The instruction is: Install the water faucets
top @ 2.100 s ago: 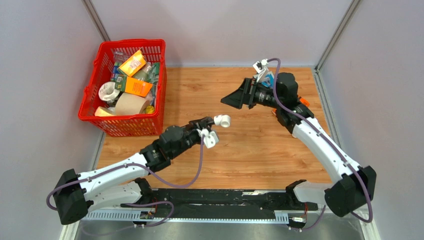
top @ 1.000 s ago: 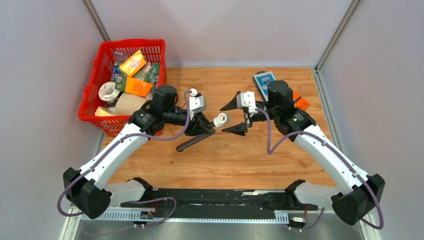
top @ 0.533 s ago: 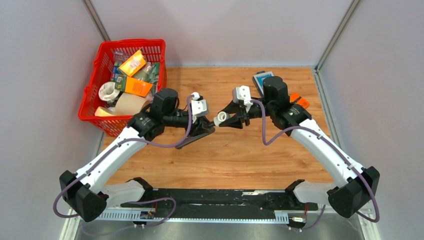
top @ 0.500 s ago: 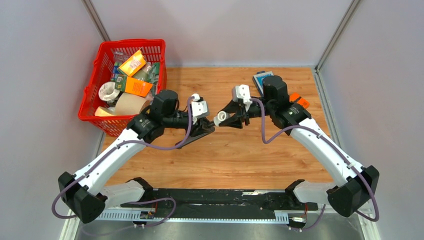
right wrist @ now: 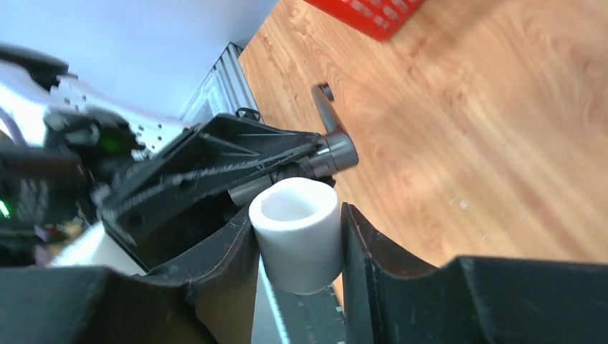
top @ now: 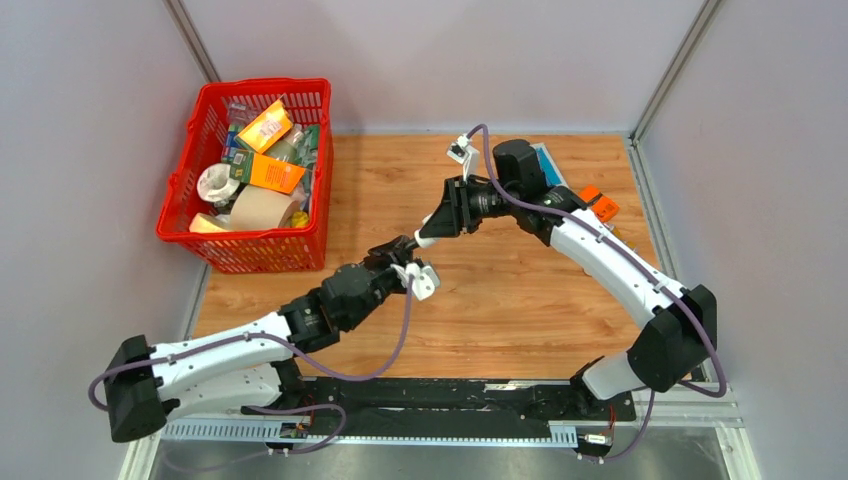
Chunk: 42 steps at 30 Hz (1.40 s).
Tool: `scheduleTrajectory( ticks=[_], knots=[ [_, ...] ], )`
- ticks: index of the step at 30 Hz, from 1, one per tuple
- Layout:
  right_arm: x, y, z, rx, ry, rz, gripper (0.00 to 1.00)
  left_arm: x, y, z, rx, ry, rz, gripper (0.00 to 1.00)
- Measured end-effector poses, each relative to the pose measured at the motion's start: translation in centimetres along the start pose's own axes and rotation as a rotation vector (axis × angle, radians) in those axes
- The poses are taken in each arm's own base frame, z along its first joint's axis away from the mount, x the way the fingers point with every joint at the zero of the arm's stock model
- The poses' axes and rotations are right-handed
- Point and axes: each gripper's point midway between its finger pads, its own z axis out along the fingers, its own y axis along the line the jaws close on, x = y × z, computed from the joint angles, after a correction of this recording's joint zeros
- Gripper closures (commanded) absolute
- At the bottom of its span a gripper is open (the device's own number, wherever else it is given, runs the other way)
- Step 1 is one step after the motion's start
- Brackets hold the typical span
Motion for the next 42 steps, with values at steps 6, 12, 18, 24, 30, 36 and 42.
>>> scheduleTrajectory(
  ticks=[6, 12, 18, 24, 30, 36, 42],
  knots=[
    [1.2, -1.7, 0.5, 0.090, 0.002, 0.279, 0.87, 1.1, -0.4, 0.6, -0.206, 0.049, 0.276, 1.00],
    [0.7, -1.7, 0.3, 0.102, -0.027, 0.321, 0.47, 1.0, 0.0, 0.3, -0.249, 0.062, 0.299, 1.00],
    [-2.6, -0.6, -1.8, 0.097, -0.157, 0.072, 0.22, -1.2, 0.4, 0.5, -0.122, -0.037, 0.107, 1.00],
    [-4.4, 3.7, -7.1, 0.069, -0.320, -0.428, 0.08, -0.8, 0.9, 1.5, 0.081, -0.044, -0.145, 1.00],
    [-0.6, 6.9, -9.8, -0.023, -0.336, -0.907, 0.07, -1.0, -2.7, 1.5, 0.427, -0.035, -0.330, 1.00],
    [1.8, 6.7, -9.3, -0.099, -0.268, -1.148, 0.10, -3.5, -5.4, 0.1, 0.685, -0.065, -0.399, 1.00],
    [3.7, 5.1, -8.4, -0.123, -0.182, -1.212, 0.12, -5.8, -5.5, -0.6, 0.793, -0.105, -0.418, 1.00]
  ],
)
